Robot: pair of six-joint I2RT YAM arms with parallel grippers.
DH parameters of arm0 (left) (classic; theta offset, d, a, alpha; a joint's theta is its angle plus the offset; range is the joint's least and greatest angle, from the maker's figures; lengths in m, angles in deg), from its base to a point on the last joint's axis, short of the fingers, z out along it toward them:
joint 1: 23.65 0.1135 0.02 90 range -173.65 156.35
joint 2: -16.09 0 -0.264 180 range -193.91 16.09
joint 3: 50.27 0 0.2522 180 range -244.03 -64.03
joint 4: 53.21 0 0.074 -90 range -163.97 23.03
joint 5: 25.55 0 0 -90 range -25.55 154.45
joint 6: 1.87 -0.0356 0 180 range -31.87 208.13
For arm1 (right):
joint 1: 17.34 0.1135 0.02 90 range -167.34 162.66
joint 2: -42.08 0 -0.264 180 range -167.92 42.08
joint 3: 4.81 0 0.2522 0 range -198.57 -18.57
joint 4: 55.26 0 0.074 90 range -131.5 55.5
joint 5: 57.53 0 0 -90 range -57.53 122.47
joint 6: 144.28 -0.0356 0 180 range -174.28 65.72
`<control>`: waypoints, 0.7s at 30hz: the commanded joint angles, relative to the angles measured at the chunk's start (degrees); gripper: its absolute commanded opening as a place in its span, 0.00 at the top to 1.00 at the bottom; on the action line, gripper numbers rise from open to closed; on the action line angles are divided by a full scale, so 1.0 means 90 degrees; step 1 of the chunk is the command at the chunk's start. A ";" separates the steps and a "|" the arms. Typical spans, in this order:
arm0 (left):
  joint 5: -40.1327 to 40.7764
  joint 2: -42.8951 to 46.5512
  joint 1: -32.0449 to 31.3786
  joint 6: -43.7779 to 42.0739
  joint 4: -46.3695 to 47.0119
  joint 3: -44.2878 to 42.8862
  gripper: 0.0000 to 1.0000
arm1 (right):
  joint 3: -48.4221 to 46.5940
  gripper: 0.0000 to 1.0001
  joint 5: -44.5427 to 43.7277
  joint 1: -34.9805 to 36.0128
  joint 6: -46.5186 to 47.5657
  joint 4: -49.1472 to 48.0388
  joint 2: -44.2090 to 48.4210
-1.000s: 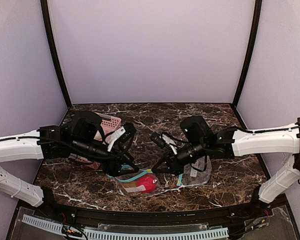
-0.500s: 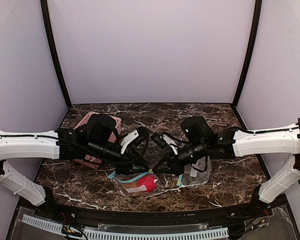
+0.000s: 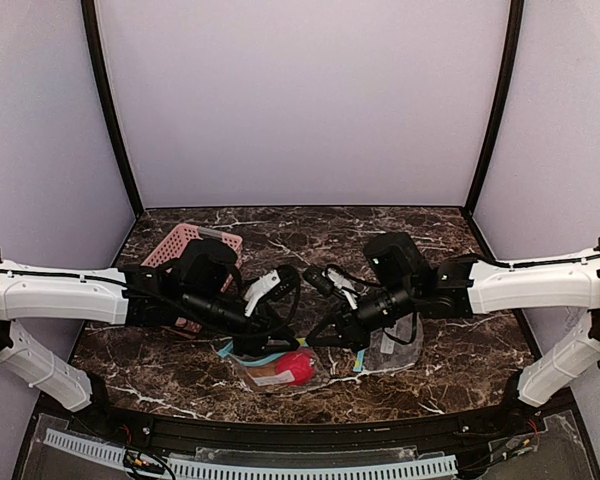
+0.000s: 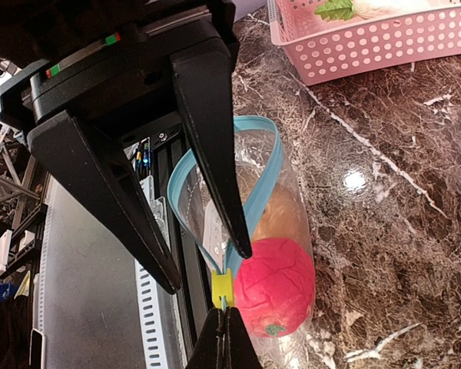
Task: Place the food in the zip-top bag and seal the zipper
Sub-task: Zip the zipper of the food storage bag.
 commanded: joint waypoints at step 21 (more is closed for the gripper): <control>-0.0335 -0.0494 -0.0040 0.0123 0.0484 -0.0028 0.83 | 0.0112 1.00 -0.0209 0.0038 0.0004 -0.0111 0.0150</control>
